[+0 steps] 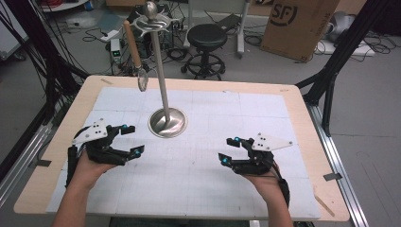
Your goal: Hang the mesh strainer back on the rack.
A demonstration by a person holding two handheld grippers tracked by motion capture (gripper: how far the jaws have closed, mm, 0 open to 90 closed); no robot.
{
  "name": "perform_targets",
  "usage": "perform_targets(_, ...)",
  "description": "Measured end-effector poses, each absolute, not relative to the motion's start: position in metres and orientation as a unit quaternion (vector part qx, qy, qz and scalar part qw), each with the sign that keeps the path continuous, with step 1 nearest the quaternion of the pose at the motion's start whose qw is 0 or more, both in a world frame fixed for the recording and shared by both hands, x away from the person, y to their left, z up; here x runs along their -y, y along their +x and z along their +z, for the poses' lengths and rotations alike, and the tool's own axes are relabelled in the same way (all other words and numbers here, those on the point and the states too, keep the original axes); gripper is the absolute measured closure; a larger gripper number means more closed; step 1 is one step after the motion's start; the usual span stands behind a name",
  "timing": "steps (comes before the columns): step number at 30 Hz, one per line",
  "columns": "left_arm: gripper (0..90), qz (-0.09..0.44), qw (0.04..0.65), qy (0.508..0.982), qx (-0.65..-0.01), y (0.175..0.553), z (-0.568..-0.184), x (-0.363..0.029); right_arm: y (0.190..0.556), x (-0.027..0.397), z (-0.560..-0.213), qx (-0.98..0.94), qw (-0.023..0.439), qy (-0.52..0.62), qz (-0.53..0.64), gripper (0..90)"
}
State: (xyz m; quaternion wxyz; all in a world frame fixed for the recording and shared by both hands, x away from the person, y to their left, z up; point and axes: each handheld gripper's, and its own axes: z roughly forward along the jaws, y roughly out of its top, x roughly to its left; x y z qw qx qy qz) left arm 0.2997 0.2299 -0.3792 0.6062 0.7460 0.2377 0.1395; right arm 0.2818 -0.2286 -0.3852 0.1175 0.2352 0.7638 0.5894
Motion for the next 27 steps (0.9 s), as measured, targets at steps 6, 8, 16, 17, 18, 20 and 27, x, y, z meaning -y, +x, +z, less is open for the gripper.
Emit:
perform_targets(6,15.9,0.127,0.601,0.752,-0.237,0.3025,-0.3861,-0.2248,0.2832,0.2292,-0.3856,-0.763,0.12,0.237,0.589,35.6)
perform_targets(8,15.9,0.125,0.603,0.752,-0.237,0.3026,-0.387,-0.2237,0.2831,0.2298,-0.3854,-0.763,0.12,0.236,0.589,35.6)
perform_targets(16,15.9,0.128,0.609,0.746,-0.235,0.3002,-0.3847,-0.2251,0.281,0.2293,-0.3845,-0.762,0.12,0.235,0.591,35.6)
perform_targets(17,15.9,0.128,0.609,0.746,-0.236,0.3003,-0.3847,-0.2253,0.2813,0.2291,-0.3847,-0.763,0.121,0.234,0.59,35.6)
perform_targets(18,15.9,0.128,0.609,0.747,-0.236,0.3004,-0.3846,-0.2256,0.2814,0.2289,-0.3849,-0.764,0.12,0.235,0.589,35.6)
perform_targets(20,15.9,0.126,0.611,0.745,-0.235,0.3005,-0.3849,-0.2254,0.2815,0.2288,-0.385,-0.764,0.12,0.235,0.589,35.6)
perform_targets(27,15.8,0.125,0.608,0.747,-0.237,0.3009,-0.386,-0.2244,0.282,0.2296,-0.3852,-0.764,0.119,0.236,0.588,35.6)
